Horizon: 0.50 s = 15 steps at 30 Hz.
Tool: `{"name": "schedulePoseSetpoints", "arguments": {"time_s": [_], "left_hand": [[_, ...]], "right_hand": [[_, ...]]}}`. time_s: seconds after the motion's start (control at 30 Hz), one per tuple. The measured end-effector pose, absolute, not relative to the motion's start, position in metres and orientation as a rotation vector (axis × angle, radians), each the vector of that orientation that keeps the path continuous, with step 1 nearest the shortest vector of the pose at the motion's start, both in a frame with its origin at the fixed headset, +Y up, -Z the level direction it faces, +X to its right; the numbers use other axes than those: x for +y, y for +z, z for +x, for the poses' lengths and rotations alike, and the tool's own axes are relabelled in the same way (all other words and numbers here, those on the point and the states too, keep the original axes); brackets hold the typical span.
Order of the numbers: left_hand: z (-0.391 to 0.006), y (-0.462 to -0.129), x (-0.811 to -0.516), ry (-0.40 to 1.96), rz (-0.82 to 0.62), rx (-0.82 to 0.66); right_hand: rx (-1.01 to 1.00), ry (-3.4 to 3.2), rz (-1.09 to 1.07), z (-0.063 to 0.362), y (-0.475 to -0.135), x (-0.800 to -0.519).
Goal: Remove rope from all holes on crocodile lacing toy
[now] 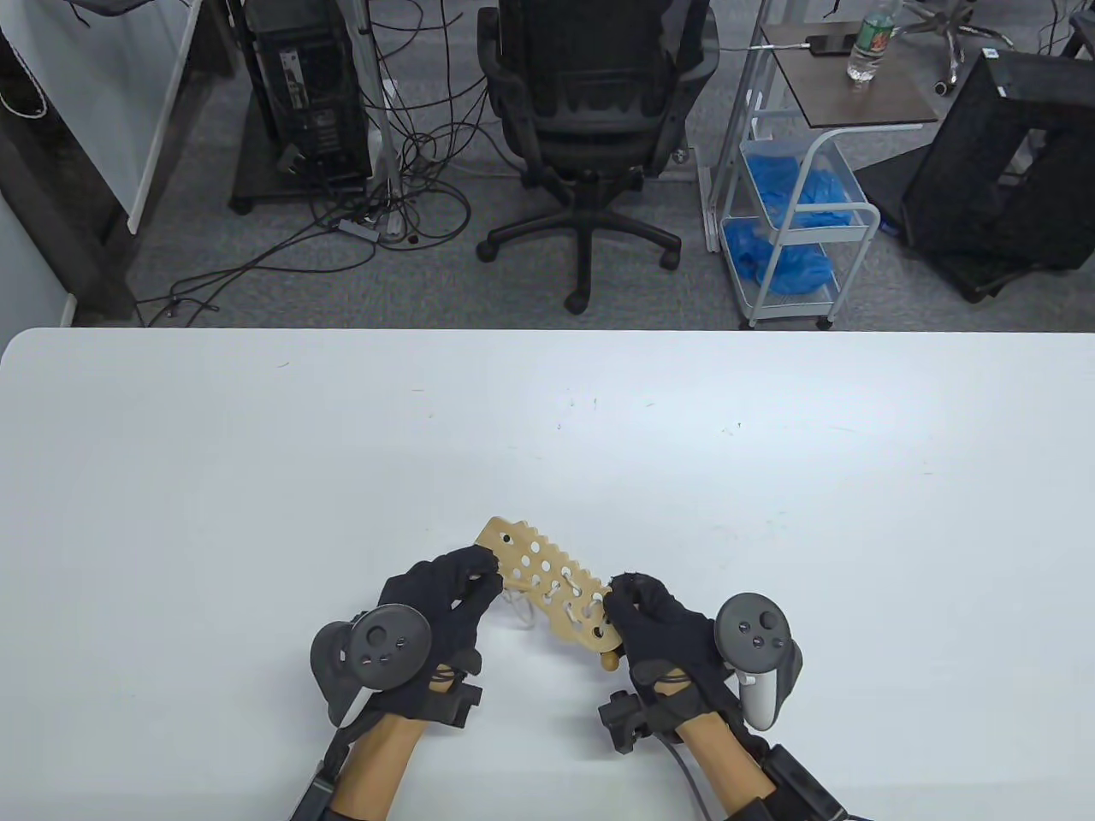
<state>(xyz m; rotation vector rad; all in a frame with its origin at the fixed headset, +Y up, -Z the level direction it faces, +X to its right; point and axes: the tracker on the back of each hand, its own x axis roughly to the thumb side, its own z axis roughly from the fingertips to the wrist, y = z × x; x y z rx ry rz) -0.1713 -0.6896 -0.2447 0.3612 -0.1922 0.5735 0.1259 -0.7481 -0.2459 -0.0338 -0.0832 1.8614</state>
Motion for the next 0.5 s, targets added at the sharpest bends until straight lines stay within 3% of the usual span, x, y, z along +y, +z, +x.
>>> {"name": "schedulePoseSetpoints", "arguments": {"time_s": [0.5], "left_hand": [[-0.1653,-0.2411,-0.6856,0.492,0.383,-0.201]], "right_hand": [[-0.052,1.834,-0.018,0.1218,-0.2454,-0.7491]]}}
